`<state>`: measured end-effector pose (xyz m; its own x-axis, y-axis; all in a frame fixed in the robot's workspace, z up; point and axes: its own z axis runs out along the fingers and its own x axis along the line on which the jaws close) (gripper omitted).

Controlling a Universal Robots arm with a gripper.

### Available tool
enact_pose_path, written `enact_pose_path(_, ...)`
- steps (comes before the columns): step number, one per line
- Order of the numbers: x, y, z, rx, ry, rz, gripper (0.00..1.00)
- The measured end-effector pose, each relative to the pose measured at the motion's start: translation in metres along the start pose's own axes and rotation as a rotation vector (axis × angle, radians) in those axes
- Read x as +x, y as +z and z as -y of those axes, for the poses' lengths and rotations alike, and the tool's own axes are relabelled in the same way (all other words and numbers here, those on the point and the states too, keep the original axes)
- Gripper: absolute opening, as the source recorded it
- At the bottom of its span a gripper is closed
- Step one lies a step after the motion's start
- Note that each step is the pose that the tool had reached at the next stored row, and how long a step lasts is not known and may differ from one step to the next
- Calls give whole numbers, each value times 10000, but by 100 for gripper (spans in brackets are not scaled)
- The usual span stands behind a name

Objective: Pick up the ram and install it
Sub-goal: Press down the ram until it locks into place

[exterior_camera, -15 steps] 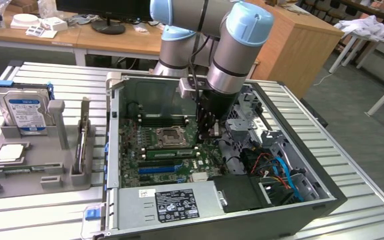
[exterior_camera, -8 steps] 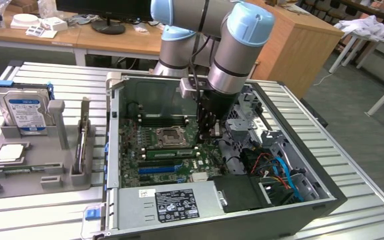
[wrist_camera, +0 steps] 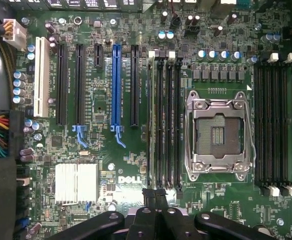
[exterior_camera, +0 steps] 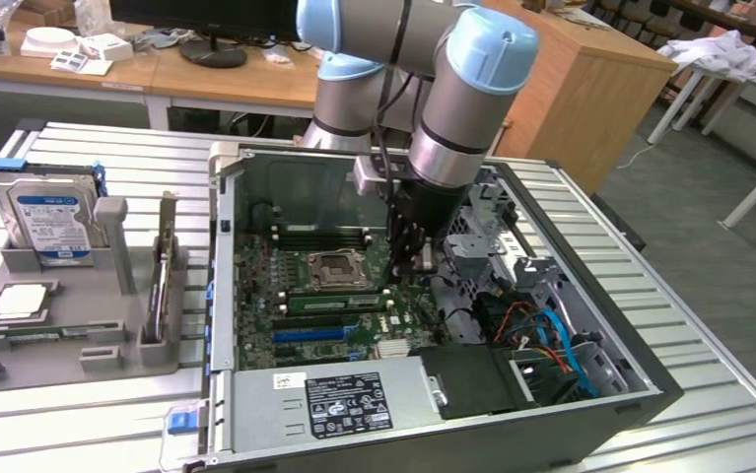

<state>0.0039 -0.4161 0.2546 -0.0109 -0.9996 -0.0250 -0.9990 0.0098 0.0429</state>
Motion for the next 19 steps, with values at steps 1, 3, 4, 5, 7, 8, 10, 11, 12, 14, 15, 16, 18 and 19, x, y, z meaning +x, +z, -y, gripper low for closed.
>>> enact_pose_path(1,0,8,0,0,1,-1,11)
enact_pose_path(3,1,25,1,0,0,-1,11)
enact_pose_path(4,1,33,2,0,0,0,11)
enact_pose_path(5,1,40,2,0,0,0,11)
enact_pose_path(7,1,44,2,-1,0,-3,11)
enact_pose_path(8,2,44,2,-1,0,-3,11)
enact_pose_path(10,2,44,2,-1,0,-2,11)
enact_pose_path(11,1,45,2,0,0,-1,11)
enact_pose_path(12,1,49,3,1,0,3,11)
enact_pose_path(14,1,63,3,0,0,1,11)
enact_pose_path(15,2,71,3,0,0,0,11)
enact_pose_path(16,2,80,4,0,-1,0,11)
enact_pose_path(18,2,96,4,0,0,0,11)
enact_pose_path(19,3,103,5,0,0,1,11)
